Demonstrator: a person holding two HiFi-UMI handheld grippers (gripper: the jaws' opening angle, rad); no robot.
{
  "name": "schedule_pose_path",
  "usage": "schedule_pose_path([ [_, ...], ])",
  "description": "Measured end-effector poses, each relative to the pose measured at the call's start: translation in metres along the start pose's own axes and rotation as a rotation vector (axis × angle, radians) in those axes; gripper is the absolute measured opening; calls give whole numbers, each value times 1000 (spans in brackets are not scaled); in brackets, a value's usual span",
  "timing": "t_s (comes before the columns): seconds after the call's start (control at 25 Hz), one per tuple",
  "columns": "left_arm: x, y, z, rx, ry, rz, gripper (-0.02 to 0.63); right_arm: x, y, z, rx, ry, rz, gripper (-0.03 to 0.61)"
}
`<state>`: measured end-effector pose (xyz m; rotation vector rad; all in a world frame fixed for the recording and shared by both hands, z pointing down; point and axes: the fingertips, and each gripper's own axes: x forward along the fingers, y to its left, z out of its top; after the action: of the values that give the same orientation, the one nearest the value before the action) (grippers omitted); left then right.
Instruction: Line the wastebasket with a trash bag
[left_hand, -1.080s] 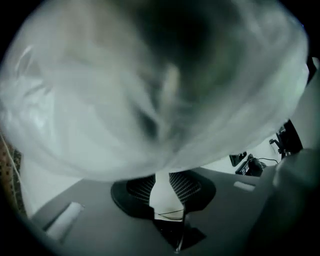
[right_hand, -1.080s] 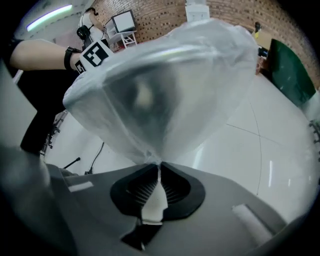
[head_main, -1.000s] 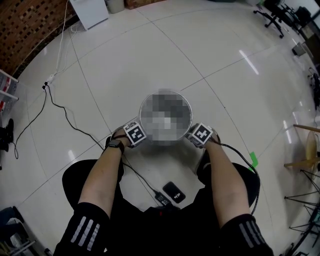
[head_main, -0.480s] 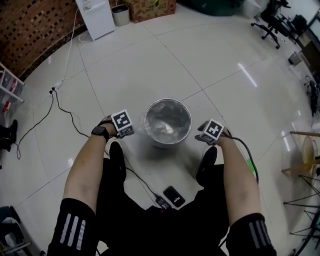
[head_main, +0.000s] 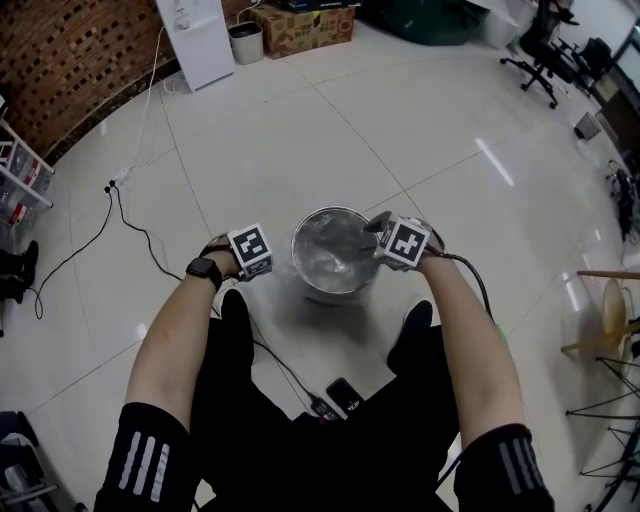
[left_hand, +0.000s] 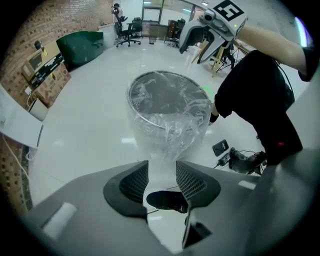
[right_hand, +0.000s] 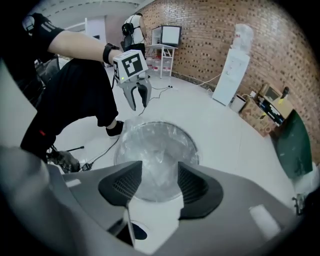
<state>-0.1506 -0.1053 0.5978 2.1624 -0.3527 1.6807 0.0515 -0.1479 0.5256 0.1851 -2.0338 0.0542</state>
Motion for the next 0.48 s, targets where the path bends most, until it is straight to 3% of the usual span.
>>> schedule_pose_path([
  [0.28,42,-34,3,41,102,-71,198,69,22,13,-84,92,127,417],
  [0.48,74,-27,-1,5,80,-96,206,111,16,21,-118,101,142,466],
])
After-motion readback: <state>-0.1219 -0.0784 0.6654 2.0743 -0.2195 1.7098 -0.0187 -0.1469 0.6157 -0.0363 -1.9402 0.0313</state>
